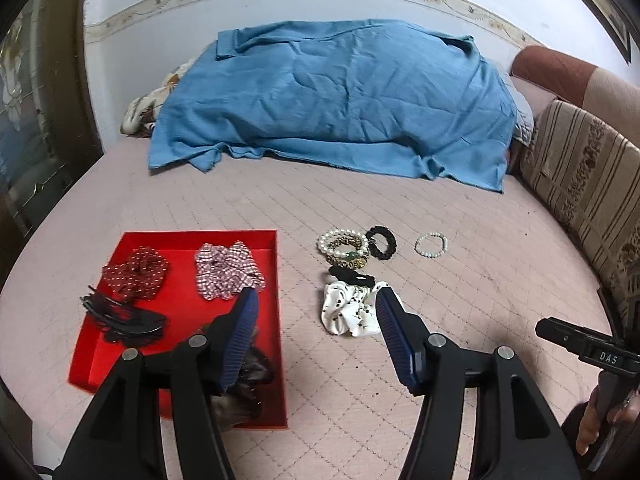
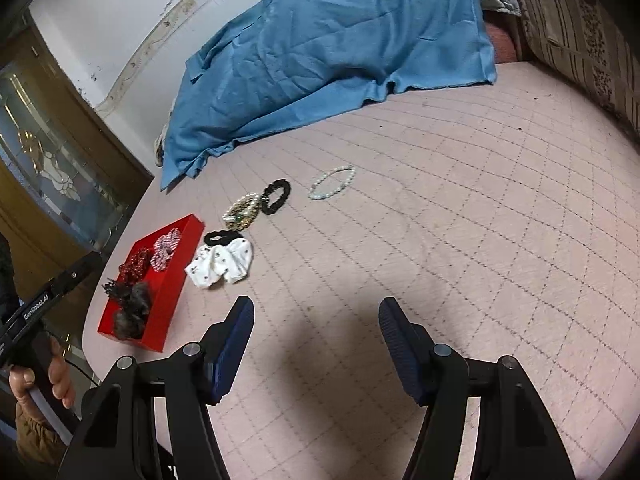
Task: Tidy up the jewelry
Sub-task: 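Withdraw both open tools from the red tray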
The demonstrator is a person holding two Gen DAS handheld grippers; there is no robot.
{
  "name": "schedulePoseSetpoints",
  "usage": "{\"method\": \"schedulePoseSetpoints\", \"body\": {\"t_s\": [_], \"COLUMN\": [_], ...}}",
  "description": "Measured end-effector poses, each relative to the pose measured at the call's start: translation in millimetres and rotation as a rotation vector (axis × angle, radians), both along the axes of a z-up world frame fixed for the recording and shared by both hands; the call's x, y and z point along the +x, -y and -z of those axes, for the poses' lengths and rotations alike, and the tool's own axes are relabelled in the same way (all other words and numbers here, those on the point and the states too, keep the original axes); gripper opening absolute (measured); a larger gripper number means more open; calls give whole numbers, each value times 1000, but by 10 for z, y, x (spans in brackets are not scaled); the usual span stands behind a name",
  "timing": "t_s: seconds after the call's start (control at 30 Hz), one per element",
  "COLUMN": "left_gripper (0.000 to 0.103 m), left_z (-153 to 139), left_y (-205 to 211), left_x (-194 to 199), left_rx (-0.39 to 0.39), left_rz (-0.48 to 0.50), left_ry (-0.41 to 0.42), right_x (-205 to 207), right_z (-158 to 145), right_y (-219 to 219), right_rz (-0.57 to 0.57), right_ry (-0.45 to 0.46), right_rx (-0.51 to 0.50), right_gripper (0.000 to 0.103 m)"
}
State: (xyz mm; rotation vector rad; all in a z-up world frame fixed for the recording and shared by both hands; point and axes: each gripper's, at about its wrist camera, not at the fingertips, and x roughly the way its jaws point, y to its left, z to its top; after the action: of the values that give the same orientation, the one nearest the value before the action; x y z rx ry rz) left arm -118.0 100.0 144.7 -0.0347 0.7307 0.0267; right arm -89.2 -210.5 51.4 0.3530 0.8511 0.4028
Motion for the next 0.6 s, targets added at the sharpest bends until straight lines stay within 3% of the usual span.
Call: {"method": "schedulePoseSetpoints", "body": {"t_s": [0.6], "left_gripper": [60], "left_z": [338], "left_y": [-474], "left_x": [149], "left_rx": [-79], "left_rz": [-81], "left_ry": [-44], "right_x": [258], "right_z": [89], "right_y": [-345], "right_rz": [-16], "right_ry": [-14], "right_rx": [-67], "right_gripper": [69]}}
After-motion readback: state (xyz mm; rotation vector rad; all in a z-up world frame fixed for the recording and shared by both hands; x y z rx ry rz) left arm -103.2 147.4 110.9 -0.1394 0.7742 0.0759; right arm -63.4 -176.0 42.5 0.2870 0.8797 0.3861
